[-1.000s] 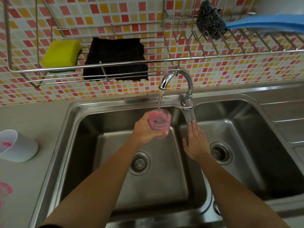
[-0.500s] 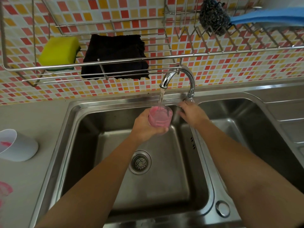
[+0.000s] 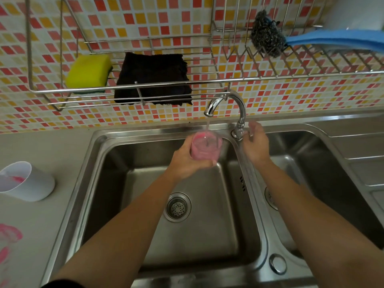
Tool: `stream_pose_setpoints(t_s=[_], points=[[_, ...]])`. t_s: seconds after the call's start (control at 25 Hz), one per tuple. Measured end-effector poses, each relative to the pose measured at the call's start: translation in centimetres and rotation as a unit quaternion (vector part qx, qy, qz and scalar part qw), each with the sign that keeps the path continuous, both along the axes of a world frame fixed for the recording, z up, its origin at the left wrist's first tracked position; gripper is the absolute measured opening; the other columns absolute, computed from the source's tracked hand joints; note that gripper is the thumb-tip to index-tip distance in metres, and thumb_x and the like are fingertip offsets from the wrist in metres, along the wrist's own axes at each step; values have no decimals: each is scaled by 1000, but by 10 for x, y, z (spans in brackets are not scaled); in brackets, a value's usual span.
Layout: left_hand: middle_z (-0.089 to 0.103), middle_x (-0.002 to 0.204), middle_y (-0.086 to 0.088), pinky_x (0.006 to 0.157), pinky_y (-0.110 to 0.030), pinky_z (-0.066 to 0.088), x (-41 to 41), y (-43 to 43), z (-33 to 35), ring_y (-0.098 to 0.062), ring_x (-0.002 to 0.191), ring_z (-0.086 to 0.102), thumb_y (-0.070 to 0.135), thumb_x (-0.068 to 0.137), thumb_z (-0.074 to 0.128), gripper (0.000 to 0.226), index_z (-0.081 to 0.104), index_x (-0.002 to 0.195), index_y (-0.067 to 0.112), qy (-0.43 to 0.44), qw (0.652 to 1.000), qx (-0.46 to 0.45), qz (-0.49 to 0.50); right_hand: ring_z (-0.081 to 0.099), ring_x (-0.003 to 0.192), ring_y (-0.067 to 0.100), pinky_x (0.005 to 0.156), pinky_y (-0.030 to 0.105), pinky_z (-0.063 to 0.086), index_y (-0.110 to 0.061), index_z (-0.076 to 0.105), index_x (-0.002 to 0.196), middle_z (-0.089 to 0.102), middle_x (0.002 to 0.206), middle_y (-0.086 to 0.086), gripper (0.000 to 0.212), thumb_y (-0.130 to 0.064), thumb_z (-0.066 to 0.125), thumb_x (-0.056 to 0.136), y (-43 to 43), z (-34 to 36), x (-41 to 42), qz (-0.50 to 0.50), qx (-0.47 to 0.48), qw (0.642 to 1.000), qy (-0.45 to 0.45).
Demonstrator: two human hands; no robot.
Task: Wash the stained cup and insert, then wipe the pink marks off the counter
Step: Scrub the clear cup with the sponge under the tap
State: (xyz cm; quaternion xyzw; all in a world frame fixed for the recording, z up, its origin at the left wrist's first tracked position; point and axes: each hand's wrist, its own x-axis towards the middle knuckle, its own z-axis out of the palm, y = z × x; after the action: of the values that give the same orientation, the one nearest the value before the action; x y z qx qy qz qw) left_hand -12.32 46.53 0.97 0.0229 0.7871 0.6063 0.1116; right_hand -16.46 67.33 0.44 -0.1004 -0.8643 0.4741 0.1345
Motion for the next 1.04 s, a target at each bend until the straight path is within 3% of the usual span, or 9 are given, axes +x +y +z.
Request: stream_pose_setpoints(t_s=[0.12,0.2,0.36,0.52,0.6,0.68,0.8,0.92,1.04], points=[[59,120,5,92,-40,53,11,-9,5,-16,112,58,24,54,89,79,48,119,41,-25,998,57,-10,55,77,18,70,33,47,-10,58,92,60,83,8,18,-27,51,91,-5,10,36,-39,-22,984,170],[56,120,3,85,-32,56,24,-20,10,-16,110,57,7,63,84,73,47,120,35,-27,996,85,-22,43,65,12,60,24,38,-9,54,78,51,69,5,24,-28,47,90,-10,27,59,5,19,969,245],[50,122,0,73,-20,54,50,-53,21,-12,107,55,-5,68,77,76,39,127,24,-25,994,102,-19,35,67,3,62,16,29,-1,54,69,43,68,-2,27,-15,43,90,-53,99,71,153,124,901,385],[48,124,4,84,-29,56,69,-104,36,-16,116,50,2,68,80,79,36,127,31,-19,996,85,-3,38,72,2,66,13,30,-2,58,79,47,76,-4,23,-14,44,93,-133,184,55,229,134,860,436],[48,125,3,86,-33,55,78,-130,47,-18,116,51,3,69,79,79,36,128,33,-16,996,90,6,46,74,5,68,15,39,-5,60,90,53,82,-3,19,-19,47,95,-173,216,35,261,139,881,368],[49,126,2,86,-34,55,87,-153,55,-20,116,52,3,69,79,80,36,128,34,-6,995,93,21,55,88,15,76,28,46,-13,59,105,57,97,2,23,-31,49,94,-208,232,7,294,196,911,212],[49,127,-1,85,-30,55,100,-185,62,-20,116,52,6,68,81,82,36,131,32,17,995,84,44,47,119,30,92,36,39,-18,47,129,46,134,12,53,-55,43,92,-255,237,-15,312,313,897,-6],[51,125,0,85,-29,55,106,-205,68,-20,115,54,7,68,81,80,37,128,35,27,994,89,58,36,132,33,101,39,37,-13,23,147,30,150,14,85,-65,48,84,-285,235,-14,297,357,881,-89],[51,123,3,86,-30,55,110,-216,72,-17,114,54,10,67,82,79,38,125,41,39,995,74,61,42,128,33,95,35,42,-8,11,148,37,146,15,100,-55,65,79,-305,233,-14,255,355,894,-95]])
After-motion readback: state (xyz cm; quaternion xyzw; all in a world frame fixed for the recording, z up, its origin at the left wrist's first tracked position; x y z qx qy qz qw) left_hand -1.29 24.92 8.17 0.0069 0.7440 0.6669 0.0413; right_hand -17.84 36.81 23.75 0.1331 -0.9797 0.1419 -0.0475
